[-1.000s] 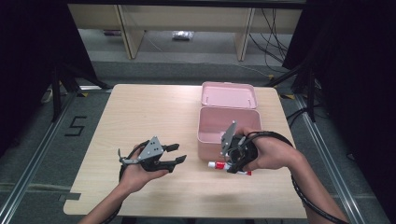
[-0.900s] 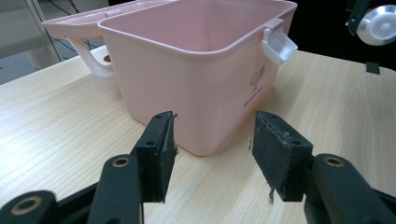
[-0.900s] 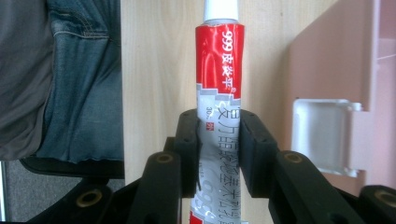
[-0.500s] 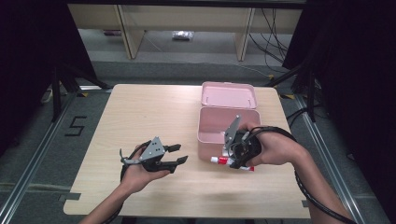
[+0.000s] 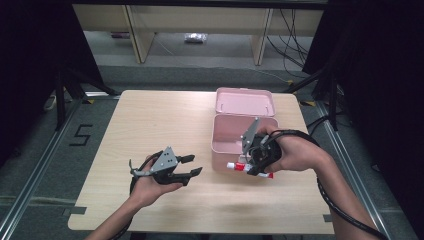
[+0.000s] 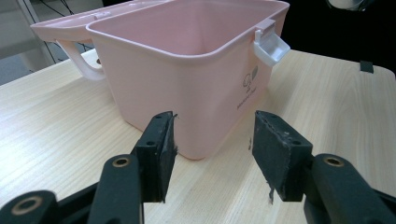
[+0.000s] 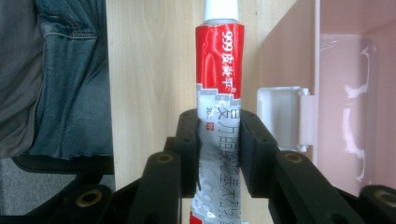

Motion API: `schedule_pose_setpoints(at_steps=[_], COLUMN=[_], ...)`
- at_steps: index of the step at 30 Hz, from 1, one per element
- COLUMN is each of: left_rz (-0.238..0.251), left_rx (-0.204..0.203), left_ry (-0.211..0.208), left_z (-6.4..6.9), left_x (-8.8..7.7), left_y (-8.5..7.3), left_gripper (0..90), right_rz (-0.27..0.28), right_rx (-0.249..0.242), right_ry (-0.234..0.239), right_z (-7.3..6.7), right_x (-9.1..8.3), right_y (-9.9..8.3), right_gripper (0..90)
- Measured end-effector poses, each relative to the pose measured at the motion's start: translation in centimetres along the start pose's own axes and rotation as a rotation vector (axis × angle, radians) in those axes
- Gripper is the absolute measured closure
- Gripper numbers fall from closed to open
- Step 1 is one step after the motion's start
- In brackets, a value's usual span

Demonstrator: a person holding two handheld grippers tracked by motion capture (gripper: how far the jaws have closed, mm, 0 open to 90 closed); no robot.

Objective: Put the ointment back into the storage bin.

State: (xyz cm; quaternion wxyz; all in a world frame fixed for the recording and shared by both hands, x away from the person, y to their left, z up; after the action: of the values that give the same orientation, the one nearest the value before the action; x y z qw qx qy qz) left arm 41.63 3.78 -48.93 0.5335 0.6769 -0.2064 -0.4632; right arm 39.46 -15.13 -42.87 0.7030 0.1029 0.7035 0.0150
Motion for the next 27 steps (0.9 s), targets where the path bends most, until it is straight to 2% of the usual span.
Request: schedule_pose_setpoints(at_steps=[2,4,5,7,10,11,21,22,24,25,26,27], left_rz=[0.000,0.001,0.010,0.009,-0.002,-0.001,0.003,0.004,0.004,0.004,0.003,0.003], left_rx=[0.000,0.002,0.003,0.004,0.009,0.009,0.012,0.012,0.014,0.014,0.016,0.016], left_ry=[0.000,0.000,-0.008,-0.007,-0.003,-0.004,-0.009,-0.009,-0.010,-0.011,-0.012,-0.013], left_z=[0.0,0.0,0.1,0.1,0.1,0.1,0.4,0.4,0.4,0.5,0.5,0.5], left_x=[0.0,0.0,0.0,0.0,0.0,0.0,0.1,0.1,0.2,0.2,0.2,0.2], left_y=[0.1,0.1,0.2,0.2,0.3,0.3,0.6,0.6,0.6,0.6,0.6,0.6], left_gripper=[48.1,48.1,48.1,48.1,48.2,48.1,48.2,48.3,48.3,48.3,48.2,48.3], right_rz=[0.016,-0.004,0.002,-0.004,-0.002,0.020,-0.003,-0.006,0.003,-0.003,0.005,0.004], right_rx=[-0.043,0.001,-0.029,-0.012,-0.014,-0.053,0.011,0.013,-0.018,0.005,-0.018,-0.010], right_ry=[-0.005,-0.006,-0.007,-0.007,-0.014,-0.015,-0.021,-0.017,-0.023,-0.019,-0.020,-0.020], right_z=[0.3,0.2,0.4,0.4,0.6,0.9,1.1,1.1,1.5,1.4,1.6,1.6], right_x=[0.0,-0.3,-0.3,-0.4,-0.6,-0.6,-1.2,-1.2,-1.2,-1.3,-1.3,-1.3], right_y=[0.2,0.0,0.1,0.0,0.1,0.3,-0.1,-0.1,0.0,-0.1,0.0,0.0], right_gripper=[72.4,72.4,72.4,72.4,72.3,72.3,72.4,72.3,72.3,72.3,72.3,72.3])
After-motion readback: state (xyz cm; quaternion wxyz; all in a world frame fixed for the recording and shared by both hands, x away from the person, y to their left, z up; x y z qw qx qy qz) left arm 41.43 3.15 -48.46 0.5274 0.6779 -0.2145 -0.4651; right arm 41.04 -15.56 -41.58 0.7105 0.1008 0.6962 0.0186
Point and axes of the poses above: each handheld gripper's, and its own axes: x roughly forward along the jaws, y roughly out of its top, z roughly to its right, the point moved 10 cm from there along x, roughly forward along the jaws, and after that the axes turned 4 degrees about -z, right-handed, at the moved point
